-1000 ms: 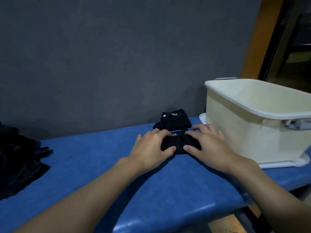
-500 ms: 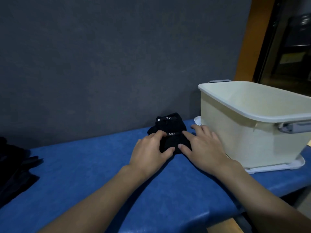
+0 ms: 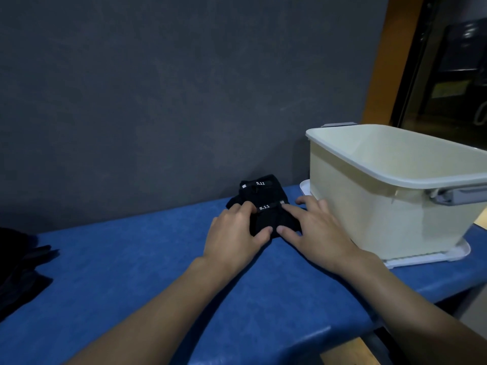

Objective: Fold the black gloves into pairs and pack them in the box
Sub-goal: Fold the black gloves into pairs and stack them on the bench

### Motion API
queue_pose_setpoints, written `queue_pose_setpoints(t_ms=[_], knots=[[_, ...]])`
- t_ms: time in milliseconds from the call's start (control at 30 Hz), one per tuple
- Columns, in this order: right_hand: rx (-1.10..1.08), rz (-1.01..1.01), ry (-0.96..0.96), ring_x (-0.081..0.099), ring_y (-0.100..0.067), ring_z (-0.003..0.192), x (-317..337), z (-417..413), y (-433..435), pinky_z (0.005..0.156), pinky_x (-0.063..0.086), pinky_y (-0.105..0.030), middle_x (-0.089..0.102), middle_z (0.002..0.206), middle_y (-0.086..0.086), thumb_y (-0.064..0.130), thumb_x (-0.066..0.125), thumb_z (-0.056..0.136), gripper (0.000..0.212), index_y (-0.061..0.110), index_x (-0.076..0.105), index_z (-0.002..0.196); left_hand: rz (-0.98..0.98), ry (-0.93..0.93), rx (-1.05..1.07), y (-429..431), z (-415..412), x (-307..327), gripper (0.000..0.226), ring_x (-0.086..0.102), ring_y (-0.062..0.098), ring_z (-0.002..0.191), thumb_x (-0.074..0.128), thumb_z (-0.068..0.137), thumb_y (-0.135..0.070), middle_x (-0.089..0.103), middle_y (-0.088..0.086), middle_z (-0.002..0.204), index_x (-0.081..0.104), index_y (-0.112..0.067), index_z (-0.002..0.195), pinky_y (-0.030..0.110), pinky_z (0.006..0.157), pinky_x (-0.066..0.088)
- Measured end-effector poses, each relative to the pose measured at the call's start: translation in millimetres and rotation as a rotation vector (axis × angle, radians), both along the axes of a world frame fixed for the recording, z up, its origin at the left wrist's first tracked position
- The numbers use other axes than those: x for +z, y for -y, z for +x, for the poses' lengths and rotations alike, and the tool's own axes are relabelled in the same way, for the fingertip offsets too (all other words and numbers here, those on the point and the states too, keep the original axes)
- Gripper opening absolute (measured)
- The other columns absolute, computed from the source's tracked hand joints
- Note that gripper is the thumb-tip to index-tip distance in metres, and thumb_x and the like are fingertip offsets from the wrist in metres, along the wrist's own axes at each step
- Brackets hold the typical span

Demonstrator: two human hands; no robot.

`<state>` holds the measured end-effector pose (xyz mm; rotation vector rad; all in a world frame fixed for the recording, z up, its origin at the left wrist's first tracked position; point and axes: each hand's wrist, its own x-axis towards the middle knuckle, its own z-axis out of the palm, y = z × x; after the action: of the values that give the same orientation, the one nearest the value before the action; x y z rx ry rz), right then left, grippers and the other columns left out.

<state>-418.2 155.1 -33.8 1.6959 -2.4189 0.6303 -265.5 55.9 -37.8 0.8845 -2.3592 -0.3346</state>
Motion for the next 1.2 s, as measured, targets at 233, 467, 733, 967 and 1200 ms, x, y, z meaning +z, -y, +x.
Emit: queue_pose_setpoints(t_ms=[233, 467, 733, 967, 1200], knots=[[0.025, -0.023, 0.021, 0.028, -0.017, 0.130, -2, -9, 5, 0.109, 0.036, -0.035, 0.034, 0.145, 0.003, 0.056, 0.051, 0.092, 0.061, 0.033, 0.039, 0.147, 0.017, -0.019, 0.008, 3, -3, -1, 0.045, 0.057, 0.019, 0.100, 0.065, 0.086, -0.049, 0.060, -0.003, 0.109, 0.057, -0.020, 0.119, 0.042, 0.088, 0.049], [0.016, -0.084, 0.103, 0.029, -0.015, 0.128, -3, -12, 5, 0.109, 0.035, -0.033, 0.039, 0.136, 0.004, 0.057, 0.053, 0.090, 0.056, 0.035, 0.047, 0.142, 0.023, -0.059, 0.021, 6, -1, -8, 0.047, 0.057, 0.017, 0.107, 0.065, 0.087, -0.050, 0.061, -0.003, 0.116, 0.059, -0.021, 0.124, 0.042, 0.092, 0.048], [-0.021, -0.010, -0.006, 0.030, -0.019, 0.127, -2, -9, 5, 0.108, 0.027, -0.030, 0.038, 0.140, 0.001, 0.059, 0.050, 0.092, 0.059, 0.036, 0.040, 0.146, 0.010, -0.030, 0.025, 6, 0, -9, 0.048, 0.056, 0.018, 0.103, 0.063, 0.087, -0.051, 0.060, -0.004, 0.116, 0.059, -0.023, 0.125, 0.041, 0.091, 0.048], [-0.037, -0.037, -0.036, 0.029, -0.020, 0.127, 0, -5, 5, 0.107, 0.029, -0.031, 0.038, 0.141, 0.002, 0.058, 0.051, 0.091, 0.059, 0.035, 0.040, 0.145, 0.036, -0.028, 0.018, 7, 0, -7, 0.046, 0.054, 0.016, 0.104, 0.062, 0.088, -0.051, 0.059, -0.006, 0.114, 0.057, -0.023, 0.124, 0.041, 0.092, 0.047], [-0.050, -0.100, -0.106, 0.028, -0.020, 0.128, 4, 3, 2, 0.103, 0.027, -0.032, 0.034, 0.144, 0.003, 0.057, 0.053, 0.091, 0.058, 0.033, 0.044, 0.142, 0.083, -0.074, -0.020, 4, 5, -1, 0.047, 0.057, 0.013, 0.108, 0.065, 0.087, -0.049, 0.054, -0.009, 0.119, 0.052, -0.025, 0.126, 0.041, 0.092, 0.050]])
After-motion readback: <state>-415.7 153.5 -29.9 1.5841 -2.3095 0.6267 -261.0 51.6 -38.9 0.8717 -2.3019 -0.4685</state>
